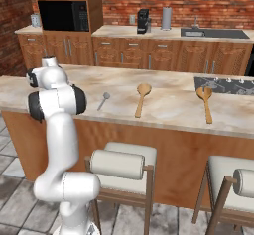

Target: Pick up the metallic utensils from the counter and place them in the open drawer. Make sure not to pick up any wooden utensils.

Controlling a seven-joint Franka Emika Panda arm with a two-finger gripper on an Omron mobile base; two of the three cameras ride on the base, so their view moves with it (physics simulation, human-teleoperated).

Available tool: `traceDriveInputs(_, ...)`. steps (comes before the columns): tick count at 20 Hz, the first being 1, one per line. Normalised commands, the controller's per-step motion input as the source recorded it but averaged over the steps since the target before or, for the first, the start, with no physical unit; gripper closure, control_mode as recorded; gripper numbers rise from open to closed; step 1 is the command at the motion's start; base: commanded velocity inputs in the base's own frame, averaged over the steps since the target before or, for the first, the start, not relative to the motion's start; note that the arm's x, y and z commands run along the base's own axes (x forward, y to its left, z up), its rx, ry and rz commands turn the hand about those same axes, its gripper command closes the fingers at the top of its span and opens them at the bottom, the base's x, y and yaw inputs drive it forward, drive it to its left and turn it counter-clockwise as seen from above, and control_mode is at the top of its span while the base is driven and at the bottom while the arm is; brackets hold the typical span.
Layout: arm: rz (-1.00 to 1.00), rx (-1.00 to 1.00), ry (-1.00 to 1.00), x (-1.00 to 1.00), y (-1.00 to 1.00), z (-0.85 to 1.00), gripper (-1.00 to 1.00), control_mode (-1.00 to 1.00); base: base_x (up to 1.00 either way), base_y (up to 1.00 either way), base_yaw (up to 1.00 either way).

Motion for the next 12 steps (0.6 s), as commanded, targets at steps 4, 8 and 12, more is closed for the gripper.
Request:
traceDriveInputs(4, -0.09, -0.01, 0.0, 0.4, 0.02, -0.03, -1.0, -1.0, 0.0, 0.0, 0.0)
traceDriveInputs(8, -0.02, 0.0, 0.0, 0.02, 0.0, -0.07, -1.0, -1.0, 0.0, 0.0, 0.0)
traceDriveInputs(12, 0.0, 0.0, 0.0, 0.0, 0.0, -0.09, -1.0, -1.0, 0.0, 0.0, 0.0)
